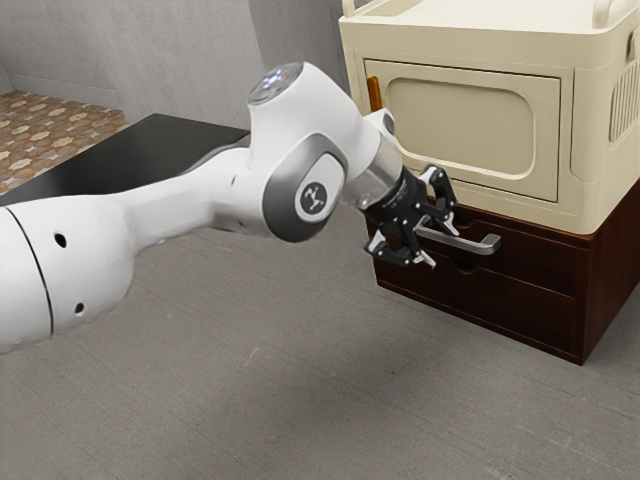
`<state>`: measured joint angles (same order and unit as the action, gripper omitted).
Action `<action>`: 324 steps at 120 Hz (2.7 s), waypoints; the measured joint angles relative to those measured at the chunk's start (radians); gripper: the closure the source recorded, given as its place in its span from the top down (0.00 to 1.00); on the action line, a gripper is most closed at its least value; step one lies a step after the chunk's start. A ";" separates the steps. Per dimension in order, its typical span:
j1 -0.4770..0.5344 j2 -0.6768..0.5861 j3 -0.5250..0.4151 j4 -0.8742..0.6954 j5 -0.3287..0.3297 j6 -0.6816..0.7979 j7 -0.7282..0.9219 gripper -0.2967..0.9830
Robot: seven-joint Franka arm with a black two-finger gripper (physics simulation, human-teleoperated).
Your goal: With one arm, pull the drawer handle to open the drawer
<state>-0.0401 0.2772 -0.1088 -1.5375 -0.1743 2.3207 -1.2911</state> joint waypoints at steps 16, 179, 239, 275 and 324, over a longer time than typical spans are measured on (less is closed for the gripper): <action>-0.001 -0.002 0.000 -0.001 0.000 0.002 -0.002 0.29; 0.000 -0.301 -0.003 -0.373 -0.033 0.040 -0.026 0.15; 0.004 -0.438 -0.013 -0.528 -0.046 0.086 -0.027 0.15; 0.000 -0.493 -0.012 -0.594 -0.052 0.108 -0.027 0.15; 0.000 -0.561 -0.015 -0.671 -0.060 0.130 -0.027 0.15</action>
<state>-0.0404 -0.2842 -0.1241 -2.2082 -0.2347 2.4505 -1.3180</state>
